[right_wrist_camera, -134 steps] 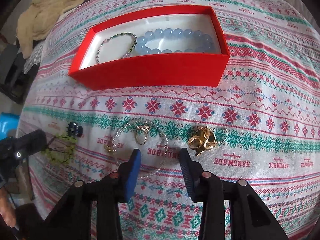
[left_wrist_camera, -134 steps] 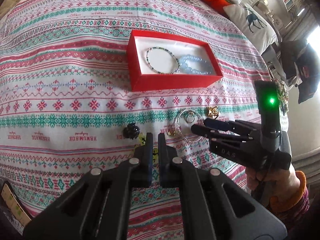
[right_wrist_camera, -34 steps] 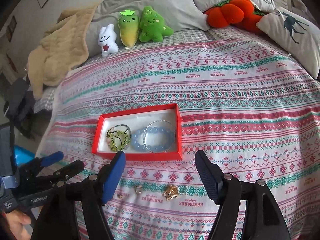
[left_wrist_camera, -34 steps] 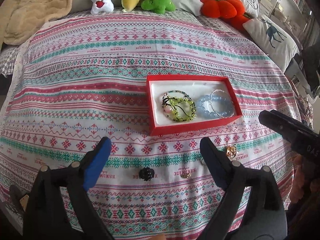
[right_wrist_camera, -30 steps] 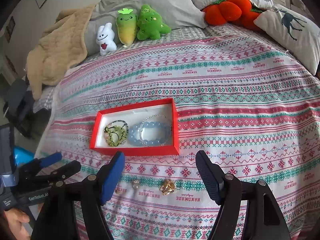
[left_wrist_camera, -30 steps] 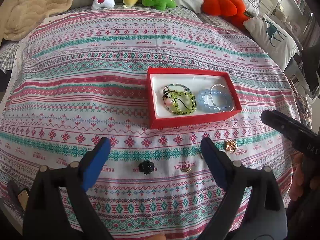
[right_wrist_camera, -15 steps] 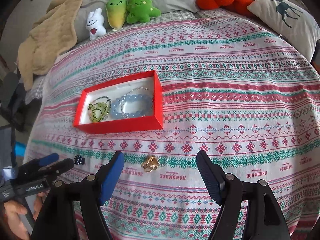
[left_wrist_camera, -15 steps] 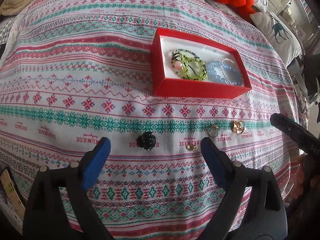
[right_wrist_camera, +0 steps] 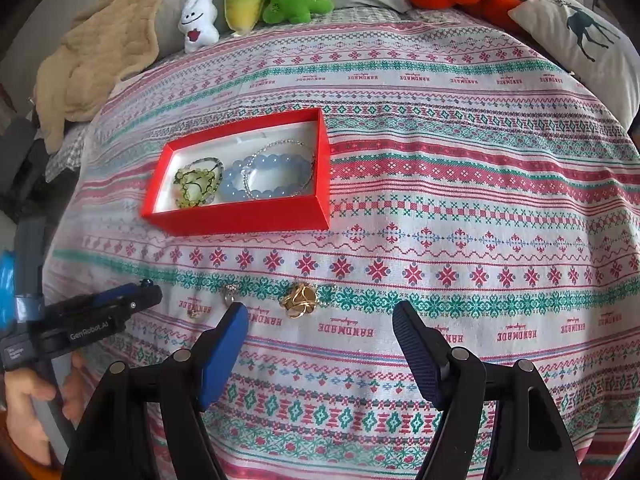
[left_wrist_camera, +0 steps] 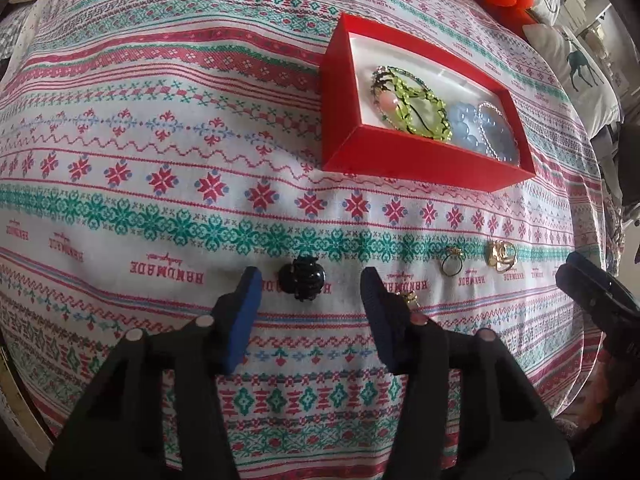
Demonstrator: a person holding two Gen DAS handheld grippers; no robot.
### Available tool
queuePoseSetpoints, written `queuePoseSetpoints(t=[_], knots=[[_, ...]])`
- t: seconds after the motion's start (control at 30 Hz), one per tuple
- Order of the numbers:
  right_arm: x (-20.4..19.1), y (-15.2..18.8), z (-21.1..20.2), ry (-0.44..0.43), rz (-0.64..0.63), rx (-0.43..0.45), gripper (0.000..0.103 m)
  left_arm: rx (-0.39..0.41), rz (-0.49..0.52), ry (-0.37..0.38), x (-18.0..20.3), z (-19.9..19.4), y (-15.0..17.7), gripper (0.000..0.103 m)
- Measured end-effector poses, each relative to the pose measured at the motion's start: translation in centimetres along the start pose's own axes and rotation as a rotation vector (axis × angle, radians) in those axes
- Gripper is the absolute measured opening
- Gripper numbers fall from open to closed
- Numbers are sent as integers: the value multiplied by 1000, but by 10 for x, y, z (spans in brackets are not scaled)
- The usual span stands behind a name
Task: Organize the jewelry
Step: 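Move the left tool to the black flower ring and close on it, then lift the black flower ring with the left tool while the right tool grasps the gold brooch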
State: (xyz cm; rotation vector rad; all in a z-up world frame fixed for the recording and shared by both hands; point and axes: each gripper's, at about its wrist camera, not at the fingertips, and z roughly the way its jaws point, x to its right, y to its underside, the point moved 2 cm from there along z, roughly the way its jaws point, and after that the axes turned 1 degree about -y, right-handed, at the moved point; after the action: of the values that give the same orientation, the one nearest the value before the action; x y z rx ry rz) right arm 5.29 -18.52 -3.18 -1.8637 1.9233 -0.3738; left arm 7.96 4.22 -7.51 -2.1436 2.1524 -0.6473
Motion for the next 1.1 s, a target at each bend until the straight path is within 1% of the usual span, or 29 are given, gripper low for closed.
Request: queuePoseSetpoints(t=[0.07, 0.23, 0.3, 0.33, 0.37, 0.47, 0.6, 0.7, 0.77, 0.83, 0.87, 0.93, 1.1], knots=[[2, -1, 1, 2, 7, 1, 76, -7, -24, 13, -6, 1, -1, 41], [6, -3, 3, 4, 20, -3, 76, -9, -36, 12, -8, 2, -4, 31], [8, -3, 5, 3, 23, -8, 76, -9, -32, 4, -8, 2, -3, 24], [8, -2, 6, 3, 23, -9, 76, -7, -28, -5, -7, 2, -2, 16], [9, -2, 7, 3, 24, -11, 76, -3, -22, -12, -4, 2, -5, 15], [10, -3, 12, 1, 31, -23, 76, 19, -3, -25, 1, -4, -5, 15], [11, -4, 22, -6, 50, -45, 76, 50, 27, -18, 8, -16, -5, 15], [10, -5, 28, -19, 62, -56, 75, 55, 43, -15, 11, -19, -4, 15], [6, -5, 32, -23, 57, -63, 70, 56, 49, -11, 8, -21, -2, 15], [1, -5, 36, -34, 46, -76, 57, 55, 53, -9, 8, -22, -2, 15], [-2, -5, 39, -41, 41, -85, 54, 54, 55, -8, 7, -22, -1, 15], [-7, -5, 46, -46, 31, -104, 45, 53, 60, -8, 6, -23, 2, 15], [-13, -6, 59, -33, 23, -127, 35, 47, 71, -9, 11, -22, 3, 15]])
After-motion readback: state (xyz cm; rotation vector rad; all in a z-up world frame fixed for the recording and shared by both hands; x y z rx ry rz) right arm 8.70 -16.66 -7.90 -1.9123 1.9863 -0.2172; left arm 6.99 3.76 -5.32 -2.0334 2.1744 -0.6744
